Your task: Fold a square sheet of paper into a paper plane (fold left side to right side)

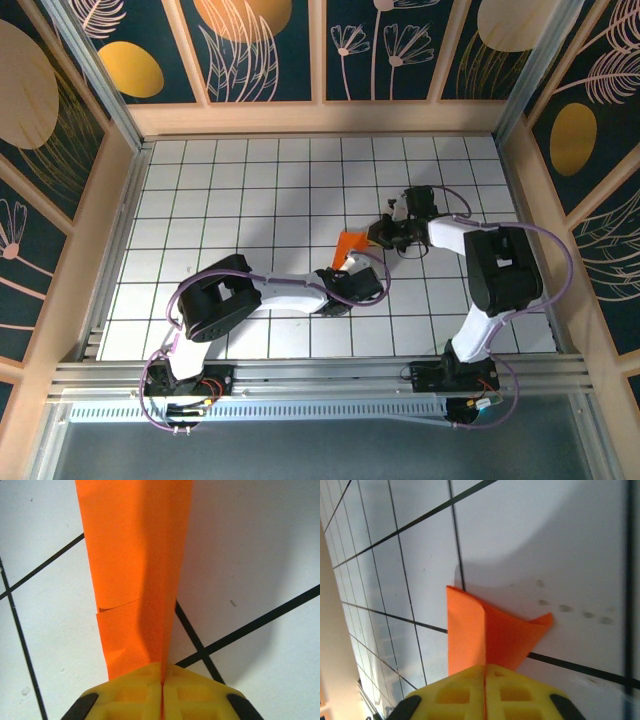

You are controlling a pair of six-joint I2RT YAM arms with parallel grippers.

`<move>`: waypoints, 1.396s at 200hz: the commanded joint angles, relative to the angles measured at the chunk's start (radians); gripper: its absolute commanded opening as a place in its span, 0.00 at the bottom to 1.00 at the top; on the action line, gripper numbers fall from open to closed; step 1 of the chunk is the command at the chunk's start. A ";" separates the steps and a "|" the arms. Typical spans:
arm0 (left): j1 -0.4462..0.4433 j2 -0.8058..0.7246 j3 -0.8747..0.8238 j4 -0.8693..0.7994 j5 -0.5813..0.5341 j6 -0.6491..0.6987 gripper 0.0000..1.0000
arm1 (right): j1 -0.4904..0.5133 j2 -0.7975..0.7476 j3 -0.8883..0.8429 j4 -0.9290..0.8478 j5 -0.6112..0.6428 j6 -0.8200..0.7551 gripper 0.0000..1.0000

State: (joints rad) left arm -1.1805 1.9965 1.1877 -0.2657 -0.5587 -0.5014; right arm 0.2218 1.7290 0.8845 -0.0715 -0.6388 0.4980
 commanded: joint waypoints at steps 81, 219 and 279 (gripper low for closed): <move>0.135 -0.052 0.024 0.040 0.475 0.010 0.00 | -0.161 -0.256 -0.072 -0.113 0.172 -0.180 0.42; 0.341 -0.007 -0.116 0.422 1.051 -0.300 0.00 | -0.151 -0.301 -0.197 -0.008 0.014 -0.194 0.48; 0.359 0.013 -0.178 0.610 1.125 -0.420 0.00 | -0.091 -0.284 -0.246 0.072 -0.010 -0.134 0.48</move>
State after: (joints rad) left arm -0.8310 1.9945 1.0443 0.2062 0.4980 -0.8391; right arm 0.1062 1.4509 0.6659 -0.0616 -0.6174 0.3256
